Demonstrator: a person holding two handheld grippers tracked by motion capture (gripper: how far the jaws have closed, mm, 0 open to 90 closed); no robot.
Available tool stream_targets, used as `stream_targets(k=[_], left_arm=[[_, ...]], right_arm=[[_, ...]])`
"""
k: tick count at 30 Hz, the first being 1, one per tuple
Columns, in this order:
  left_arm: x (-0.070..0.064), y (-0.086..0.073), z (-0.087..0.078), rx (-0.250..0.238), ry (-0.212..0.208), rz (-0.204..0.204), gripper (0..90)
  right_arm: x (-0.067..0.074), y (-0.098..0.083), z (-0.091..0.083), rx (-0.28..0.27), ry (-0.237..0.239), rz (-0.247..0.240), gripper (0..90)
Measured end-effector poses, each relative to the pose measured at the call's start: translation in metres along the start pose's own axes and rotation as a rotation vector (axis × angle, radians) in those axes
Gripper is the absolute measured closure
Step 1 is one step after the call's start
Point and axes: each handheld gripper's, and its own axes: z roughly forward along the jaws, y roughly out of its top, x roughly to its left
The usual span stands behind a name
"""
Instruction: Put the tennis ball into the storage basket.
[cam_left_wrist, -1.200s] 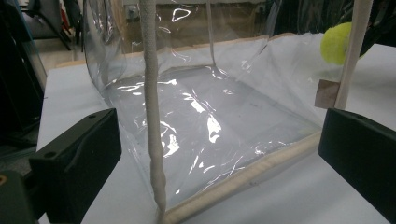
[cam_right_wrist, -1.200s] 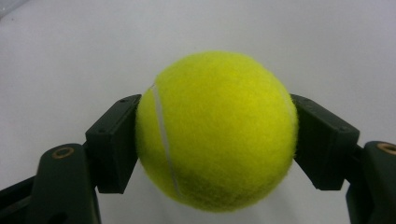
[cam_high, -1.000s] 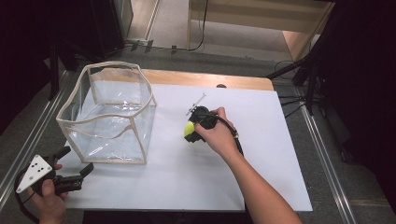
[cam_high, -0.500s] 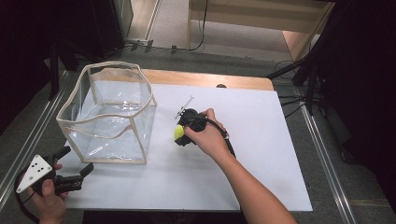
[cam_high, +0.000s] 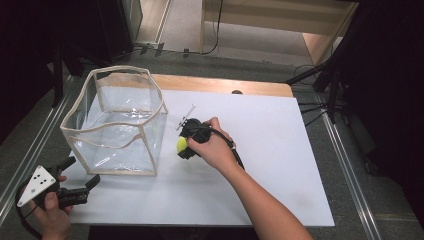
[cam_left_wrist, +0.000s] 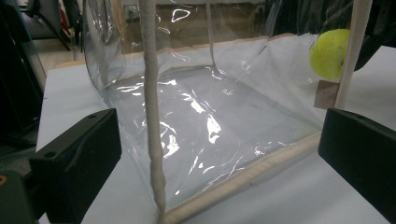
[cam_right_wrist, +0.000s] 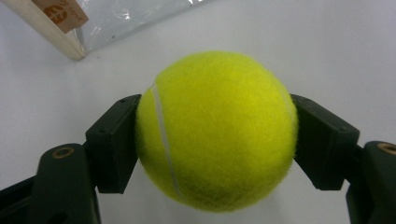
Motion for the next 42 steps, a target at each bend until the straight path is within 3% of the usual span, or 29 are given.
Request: stream_targets(k=[15, 27, 42], left_arm=[[0.000, 0.000, 0.000, -0.002, -0.001, -0.004, 0.0], [0.000, 0.000, 0.000, -0.003, -0.003, -0.001, 0.0], [0.000, 0.000, 0.000, -0.003, -0.004, -0.004, 0.0]], right_arm=[[0.015, 0.015, 0.003, -0.009, 0.030, -0.057, 22.9], [0.021, 0.028, -0.024, -0.015, 0.028, -0.068, 23.0], [0.017, 0.042, -0.056, 0.000, 0.038, -0.112, 23.0]])
